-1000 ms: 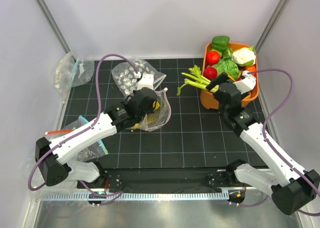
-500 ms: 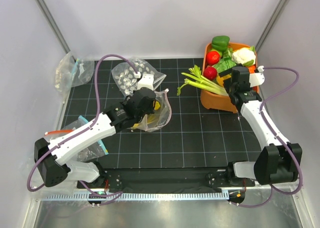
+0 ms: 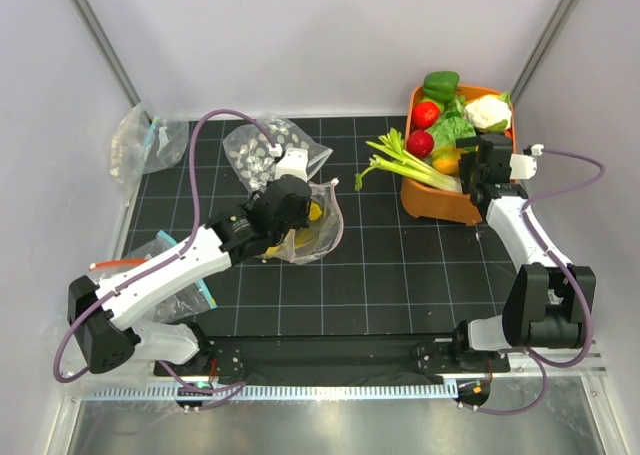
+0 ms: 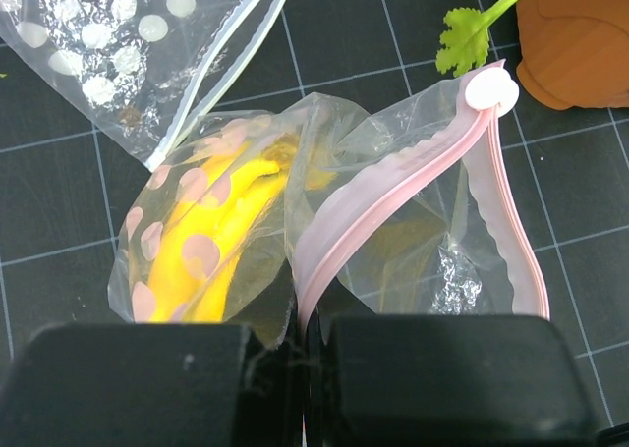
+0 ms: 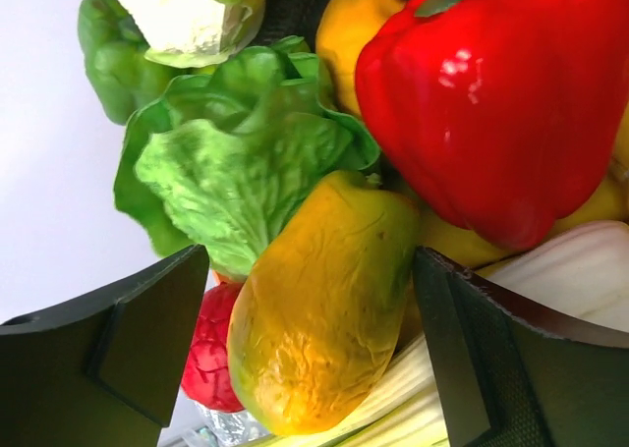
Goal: Place the food in the zip-top bag and seal the zipper
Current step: Pick up the fake fruit from the bin.
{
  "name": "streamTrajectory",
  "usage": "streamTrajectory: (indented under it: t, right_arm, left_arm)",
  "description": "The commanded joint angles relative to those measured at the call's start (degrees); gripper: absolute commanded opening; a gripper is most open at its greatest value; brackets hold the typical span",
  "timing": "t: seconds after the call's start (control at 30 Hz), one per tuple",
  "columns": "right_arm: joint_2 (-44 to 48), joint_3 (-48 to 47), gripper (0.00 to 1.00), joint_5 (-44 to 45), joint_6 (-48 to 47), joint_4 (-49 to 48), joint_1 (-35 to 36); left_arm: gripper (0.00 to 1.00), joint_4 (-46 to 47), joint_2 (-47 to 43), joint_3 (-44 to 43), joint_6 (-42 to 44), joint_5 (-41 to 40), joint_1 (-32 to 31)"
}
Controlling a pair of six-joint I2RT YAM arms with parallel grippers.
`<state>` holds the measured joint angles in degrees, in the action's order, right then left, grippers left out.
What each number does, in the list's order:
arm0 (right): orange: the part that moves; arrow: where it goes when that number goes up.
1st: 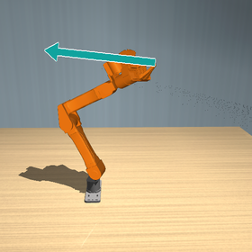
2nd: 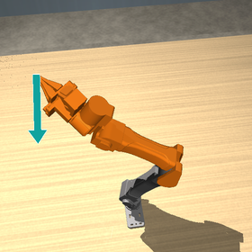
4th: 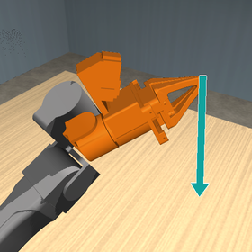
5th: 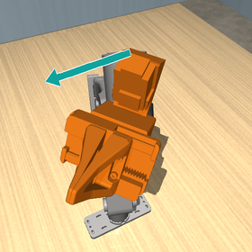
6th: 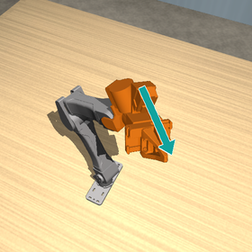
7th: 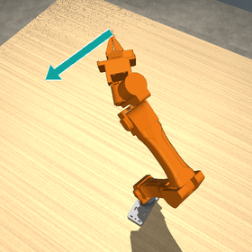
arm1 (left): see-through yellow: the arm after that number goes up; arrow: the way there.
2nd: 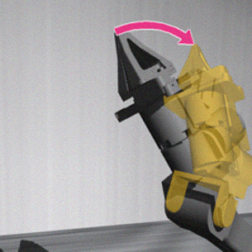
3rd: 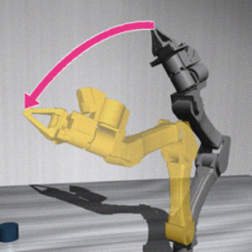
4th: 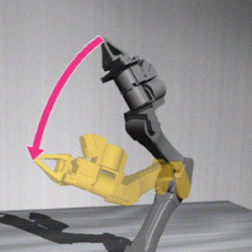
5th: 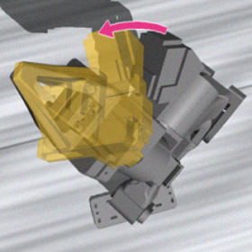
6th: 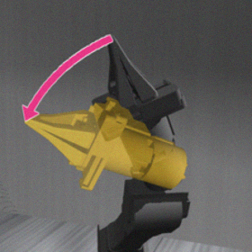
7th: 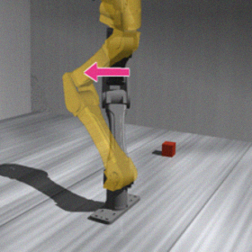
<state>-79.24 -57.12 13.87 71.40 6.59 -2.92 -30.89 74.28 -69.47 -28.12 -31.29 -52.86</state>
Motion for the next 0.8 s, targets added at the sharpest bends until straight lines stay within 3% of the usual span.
streamTrajectory:
  t: [0.0, 0.07, 0.1, 0.17, 0.2, 0.27, 0.53, 0.77]
  right_arm:
    - [-1.09, 2.01, 0.84, -1.12, 1.55, -2.1, -0.07]
    - [-0.57, 3.15, 0.75, -1.04, 1.03, -3.94, -0.07]
    - [-0.04, 3.33, 0.65, -1.21, 0.68, -4.39, 0.02]
    - [1.01, 3.86, 0.61, -1.13, -0.29, -4.57, -0.07]
    - [2.67, 4.3, 0.5, -0.95, -0.47, -4.83, 0.02]
    - [4.61, 5.7, 0.42, -0.6, -1.52, -5.88, -0.07]
    - [17.0, 8.52, 0.41, 6.78, -6.09, -4.4, -0.07]
    - [22.46, 7.82, 0.37, 3.54, -11.89, -3.51, 0.02]
  left_arm:
    - [0.0, 2.68, -2.12, -0.14, -0.45, 0.44, -0.05]
    - [0.0, 2.59, -2.04, -0.14, -0.45, 0.44, -0.05]
    - [0.0, 2.68, -2.03, -0.14, -0.53, 0.44, -0.05]
    - [0.0, 2.59, -2.12, -0.14, -0.45, 0.53, -0.05]
    - [0.0, 2.59, -2.12, -0.14, -0.45, 0.61, -0.05]
    - [0.0, 2.59, -2.12, 0.04, -0.44, 0.61, -0.05]
    - [0.0, 2.59, -2.3, 0.04, -0.36, 0.53, -0.05]
    - [0.0, 2.59, -2.91, 0.39, -0.36, 0.44, -0.05]
